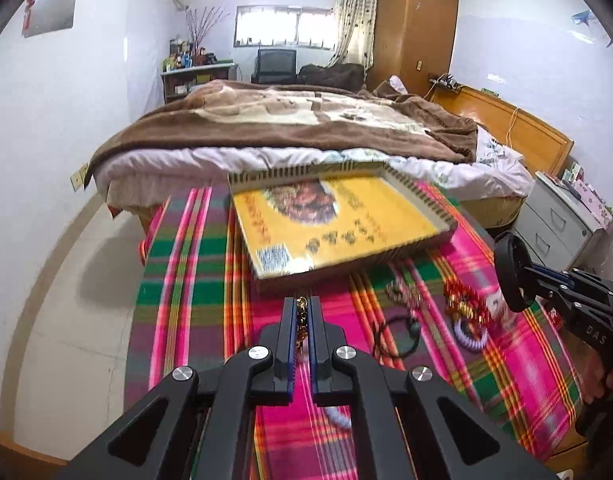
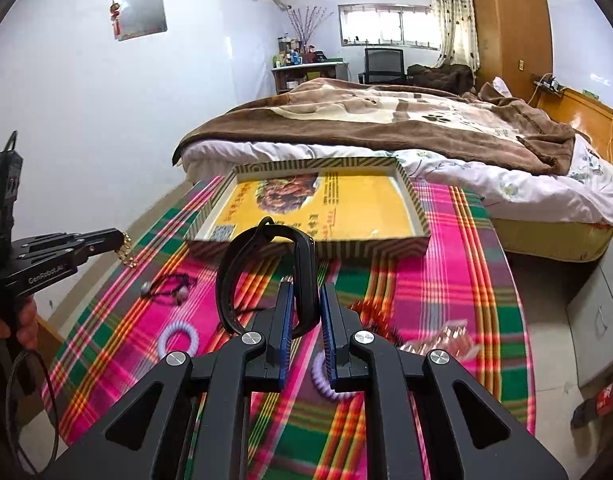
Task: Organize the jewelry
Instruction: 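Carry both items over the yellow tray and open both grippers to drop them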
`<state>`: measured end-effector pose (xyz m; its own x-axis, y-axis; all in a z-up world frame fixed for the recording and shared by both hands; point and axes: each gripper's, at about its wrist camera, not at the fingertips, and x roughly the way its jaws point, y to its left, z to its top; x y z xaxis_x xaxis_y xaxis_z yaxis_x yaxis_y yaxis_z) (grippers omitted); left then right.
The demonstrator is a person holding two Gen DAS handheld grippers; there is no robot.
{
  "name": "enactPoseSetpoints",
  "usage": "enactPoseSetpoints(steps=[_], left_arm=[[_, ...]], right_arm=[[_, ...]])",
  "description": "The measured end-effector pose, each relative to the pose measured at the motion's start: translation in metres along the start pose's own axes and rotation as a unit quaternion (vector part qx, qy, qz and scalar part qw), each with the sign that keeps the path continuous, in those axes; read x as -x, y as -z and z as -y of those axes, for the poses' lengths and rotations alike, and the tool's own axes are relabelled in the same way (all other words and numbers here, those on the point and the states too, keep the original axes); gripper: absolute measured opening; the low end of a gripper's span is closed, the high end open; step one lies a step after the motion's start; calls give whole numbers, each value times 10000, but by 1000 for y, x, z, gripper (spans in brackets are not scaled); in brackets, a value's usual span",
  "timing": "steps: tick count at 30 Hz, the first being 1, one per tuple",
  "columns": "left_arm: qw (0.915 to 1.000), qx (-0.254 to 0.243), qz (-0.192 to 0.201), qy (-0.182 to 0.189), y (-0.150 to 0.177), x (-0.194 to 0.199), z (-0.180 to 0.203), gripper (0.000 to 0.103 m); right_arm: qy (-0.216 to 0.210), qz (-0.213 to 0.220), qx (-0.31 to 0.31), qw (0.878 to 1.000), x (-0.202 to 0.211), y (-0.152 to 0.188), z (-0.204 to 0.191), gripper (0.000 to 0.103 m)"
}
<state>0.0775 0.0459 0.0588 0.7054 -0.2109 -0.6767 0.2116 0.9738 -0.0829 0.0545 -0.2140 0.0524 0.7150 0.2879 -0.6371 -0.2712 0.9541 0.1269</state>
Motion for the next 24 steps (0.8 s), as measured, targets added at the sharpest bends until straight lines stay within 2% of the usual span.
enactPoseSetpoints(steps=[8,11,14,20,24], left_arm=[[9998,72,-21,183,-48,-38,-5,4],[9993,205,-102,311,-65,-61,-9,4],[9997,91,-90,208,-79,-82,-7,4],[9986,233,-293,369,-104,-135,-16,4],[9979,309,-502,268,-111,-173,-24,5]], right_arm=[[70,-169,-179,9997,-37,-48,35,14],[106,-365,-188,9991,-64,-66,50,14],[167,-620,-287,9975,-96,-82,68,14],[265,-951,-424,9942,-151,-103,96,14],[388,-1183,-373,9915,-184,-116,105,14]])
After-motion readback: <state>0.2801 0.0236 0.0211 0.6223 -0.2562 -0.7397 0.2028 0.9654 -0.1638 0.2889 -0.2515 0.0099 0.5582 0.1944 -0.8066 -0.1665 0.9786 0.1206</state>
